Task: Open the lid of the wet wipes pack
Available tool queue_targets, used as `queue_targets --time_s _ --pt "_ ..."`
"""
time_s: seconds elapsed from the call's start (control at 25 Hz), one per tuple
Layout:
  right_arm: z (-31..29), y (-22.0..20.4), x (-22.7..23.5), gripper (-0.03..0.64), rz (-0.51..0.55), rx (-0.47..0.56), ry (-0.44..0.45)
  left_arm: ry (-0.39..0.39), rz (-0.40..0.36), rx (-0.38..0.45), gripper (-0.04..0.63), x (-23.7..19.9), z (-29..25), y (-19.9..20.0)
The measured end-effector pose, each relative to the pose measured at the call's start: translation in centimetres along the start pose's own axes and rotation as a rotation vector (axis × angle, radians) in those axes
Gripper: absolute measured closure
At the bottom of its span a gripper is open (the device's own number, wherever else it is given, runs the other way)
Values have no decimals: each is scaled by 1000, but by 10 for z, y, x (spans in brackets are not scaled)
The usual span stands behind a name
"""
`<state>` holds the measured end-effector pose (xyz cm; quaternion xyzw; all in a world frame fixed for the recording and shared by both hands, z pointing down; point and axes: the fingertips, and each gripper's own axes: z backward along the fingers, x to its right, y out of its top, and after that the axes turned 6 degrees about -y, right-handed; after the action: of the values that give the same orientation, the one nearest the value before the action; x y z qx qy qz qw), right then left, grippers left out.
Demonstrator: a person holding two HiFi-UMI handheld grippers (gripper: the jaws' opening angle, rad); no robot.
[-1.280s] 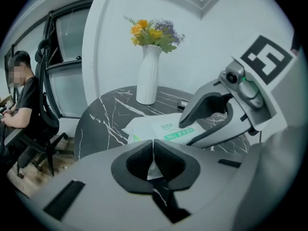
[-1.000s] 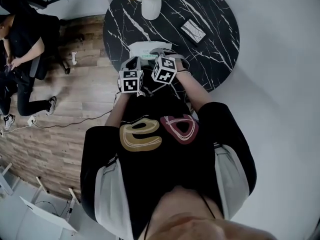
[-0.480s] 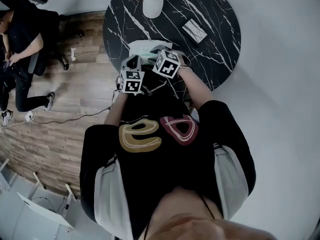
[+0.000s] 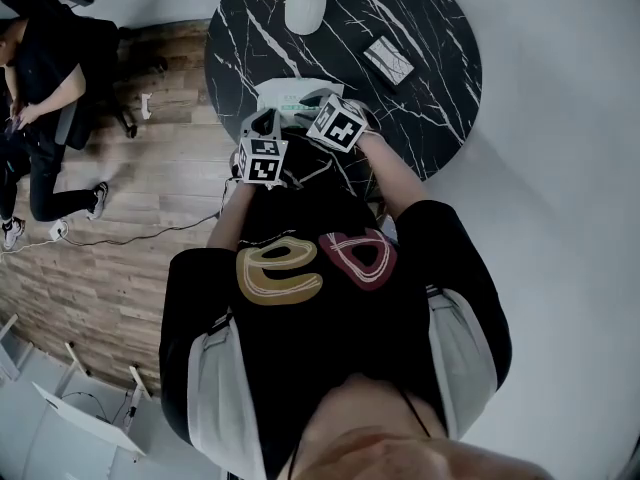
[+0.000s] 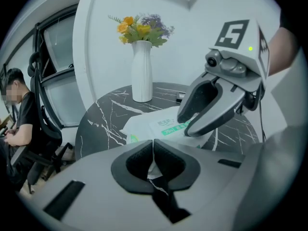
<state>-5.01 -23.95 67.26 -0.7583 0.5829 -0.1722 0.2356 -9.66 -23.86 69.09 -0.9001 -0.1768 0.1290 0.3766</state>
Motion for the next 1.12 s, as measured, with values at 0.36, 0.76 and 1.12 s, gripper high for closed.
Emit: queue_targets --time_s 0.36,0.76,1.12 --pt "5 2 -2 509 -47 33 -7 4 -35 -15 574 0 0 0" --pt "17 10 -8 574 87 24 -13 -24 33 -8 573 -1 0 -1" --pt "27 19 -4 594 120 48 -16 -55 48 -17 574 -2 0 -2"
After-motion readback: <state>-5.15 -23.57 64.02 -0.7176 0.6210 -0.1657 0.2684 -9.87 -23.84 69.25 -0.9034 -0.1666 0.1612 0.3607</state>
